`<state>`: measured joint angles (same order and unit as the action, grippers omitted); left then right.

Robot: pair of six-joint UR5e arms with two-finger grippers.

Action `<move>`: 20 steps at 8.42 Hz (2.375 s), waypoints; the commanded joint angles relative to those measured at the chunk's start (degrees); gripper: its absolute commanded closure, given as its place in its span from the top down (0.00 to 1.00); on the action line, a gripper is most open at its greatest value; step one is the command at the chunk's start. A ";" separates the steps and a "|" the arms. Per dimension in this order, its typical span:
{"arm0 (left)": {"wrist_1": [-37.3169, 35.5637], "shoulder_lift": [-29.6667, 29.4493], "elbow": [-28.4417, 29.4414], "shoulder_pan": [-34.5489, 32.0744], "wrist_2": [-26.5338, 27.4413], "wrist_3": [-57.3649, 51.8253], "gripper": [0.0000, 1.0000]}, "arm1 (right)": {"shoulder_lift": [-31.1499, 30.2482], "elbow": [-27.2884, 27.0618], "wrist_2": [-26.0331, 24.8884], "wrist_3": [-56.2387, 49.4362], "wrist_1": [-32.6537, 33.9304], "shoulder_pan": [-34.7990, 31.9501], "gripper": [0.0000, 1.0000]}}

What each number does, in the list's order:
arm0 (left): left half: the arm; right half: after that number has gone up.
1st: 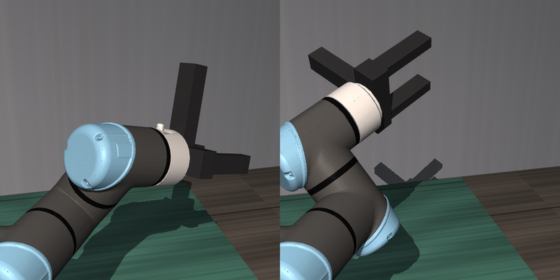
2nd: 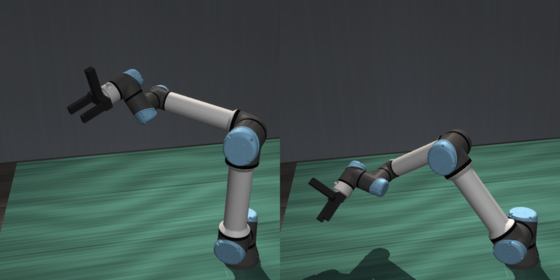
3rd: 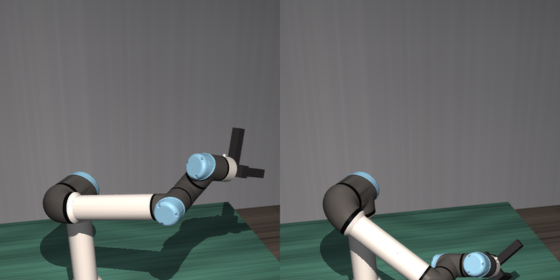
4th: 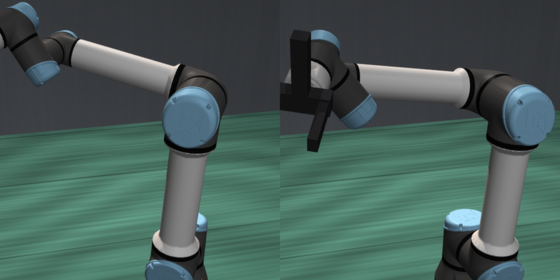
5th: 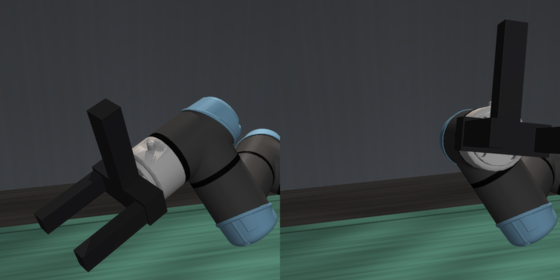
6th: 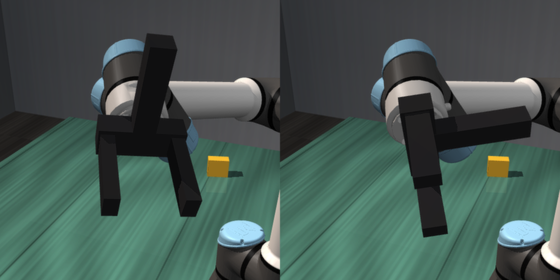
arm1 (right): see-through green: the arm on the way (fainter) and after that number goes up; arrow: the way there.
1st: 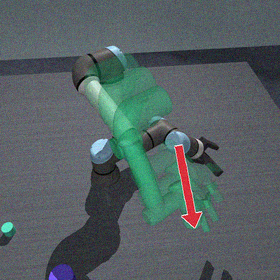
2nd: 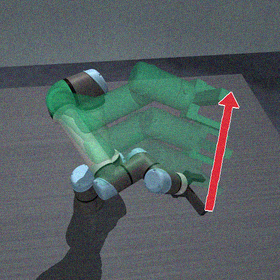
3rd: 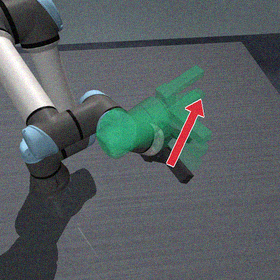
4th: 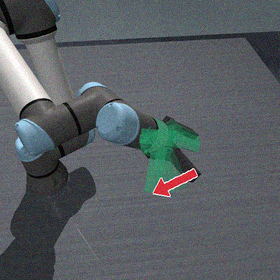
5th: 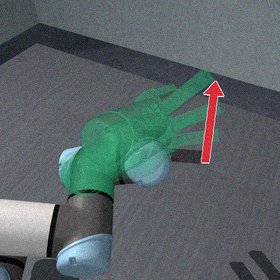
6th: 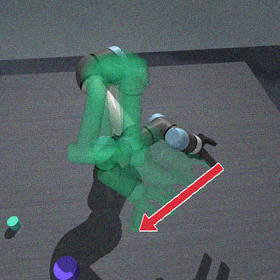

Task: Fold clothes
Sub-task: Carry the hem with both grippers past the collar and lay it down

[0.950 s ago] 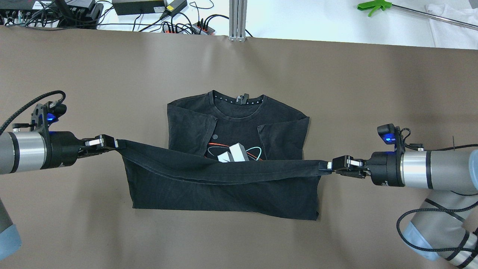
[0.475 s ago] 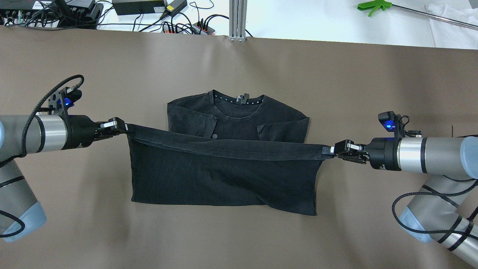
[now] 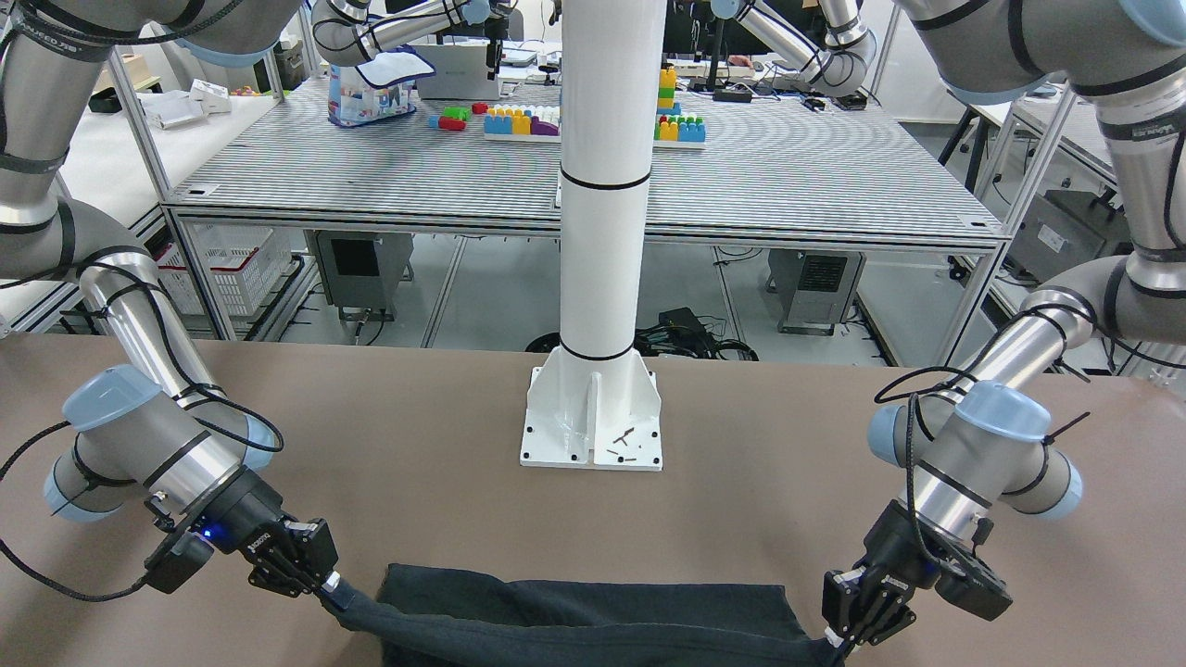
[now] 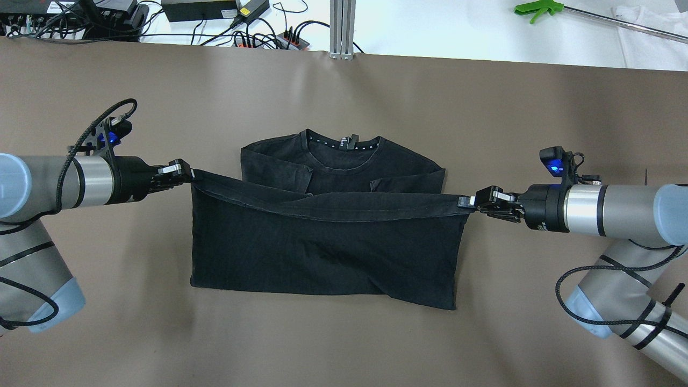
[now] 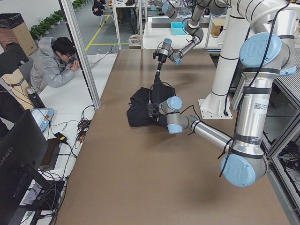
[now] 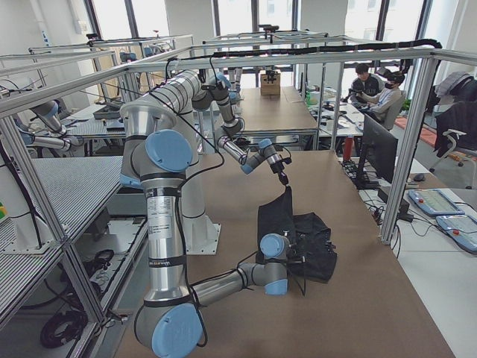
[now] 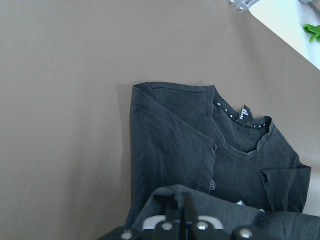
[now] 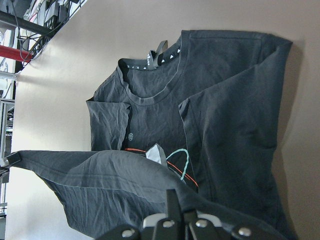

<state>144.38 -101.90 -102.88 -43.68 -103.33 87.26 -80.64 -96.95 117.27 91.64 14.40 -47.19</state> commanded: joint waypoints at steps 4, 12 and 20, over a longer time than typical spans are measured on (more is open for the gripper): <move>-0.15 -7.51 9.70 -3.07 -0.03 0.89 0.00 | 2.68 3.87 -6.60 -0.49 3.44 -0.09 0.00; -0.15 -10.15 15.61 -3.78 2.00 0.89 0.00 | 5.04 7.74 -8.90 -0.94 3.70 -0.18 0.00; -2.96 -15.69 17.27 -3.96 2.00 4.15 0.00 | 9.97 7.74 -8.90 -1.11 10.90 -2.54 0.00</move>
<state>141.70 -117.33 -86.38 -47.38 -101.34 91.41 -71.48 -89.28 108.37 90.64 23.53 -48.22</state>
